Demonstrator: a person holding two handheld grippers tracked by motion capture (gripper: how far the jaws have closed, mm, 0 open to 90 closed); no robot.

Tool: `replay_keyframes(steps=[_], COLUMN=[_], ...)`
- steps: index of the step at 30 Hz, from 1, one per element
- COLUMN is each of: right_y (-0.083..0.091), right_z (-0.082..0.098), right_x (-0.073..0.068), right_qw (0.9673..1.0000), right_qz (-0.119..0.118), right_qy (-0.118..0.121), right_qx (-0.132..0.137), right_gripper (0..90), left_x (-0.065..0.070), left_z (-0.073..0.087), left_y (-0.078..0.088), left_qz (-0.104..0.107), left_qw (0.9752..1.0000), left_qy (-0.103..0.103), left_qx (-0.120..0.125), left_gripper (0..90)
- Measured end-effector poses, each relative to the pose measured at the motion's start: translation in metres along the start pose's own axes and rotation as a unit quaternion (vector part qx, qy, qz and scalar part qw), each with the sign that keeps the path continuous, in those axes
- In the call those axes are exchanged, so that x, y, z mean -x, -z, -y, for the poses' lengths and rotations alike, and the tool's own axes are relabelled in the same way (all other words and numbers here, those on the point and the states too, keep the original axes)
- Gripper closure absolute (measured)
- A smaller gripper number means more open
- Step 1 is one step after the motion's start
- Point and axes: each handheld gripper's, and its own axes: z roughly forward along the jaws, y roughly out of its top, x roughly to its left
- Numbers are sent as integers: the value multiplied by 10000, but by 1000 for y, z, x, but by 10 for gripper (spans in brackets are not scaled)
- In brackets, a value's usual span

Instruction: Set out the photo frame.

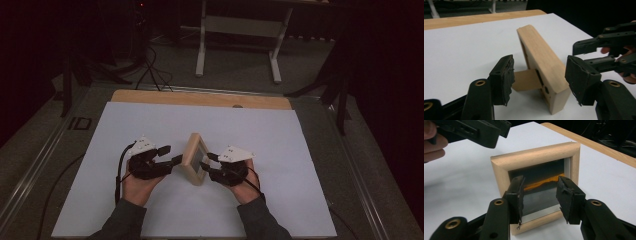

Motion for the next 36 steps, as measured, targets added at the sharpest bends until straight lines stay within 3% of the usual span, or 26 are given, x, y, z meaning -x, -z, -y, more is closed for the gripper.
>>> replay_keyframes(steps=[10, 17, 25, 36], right_y=[2, 8, 12, 15], right_z=[0, -2, -4, -6], right_x=[4, 8, 11, 12], right_qw=[9999, 9997, 9994, 9992], right_qz=[98, 162, 211, 231], right_qy=[-69, -135, -189, -201], right_qx=[43, 117, 204, 245], right_gripper=[512, 491, 485, 483], left_x=[12, 16, 16, 16], left_z=[2, 5, 9, 10], left_y=[-11, -20, -29, -38], left_qz=[107, 22, -79, -5], left_qw=[9998, 9995, 9988, 9983], left_qy=[-85, -108, 40, 143], left_qx=[-139, -297, -476, -567], left_gripper=[368, 359, 371, 420])
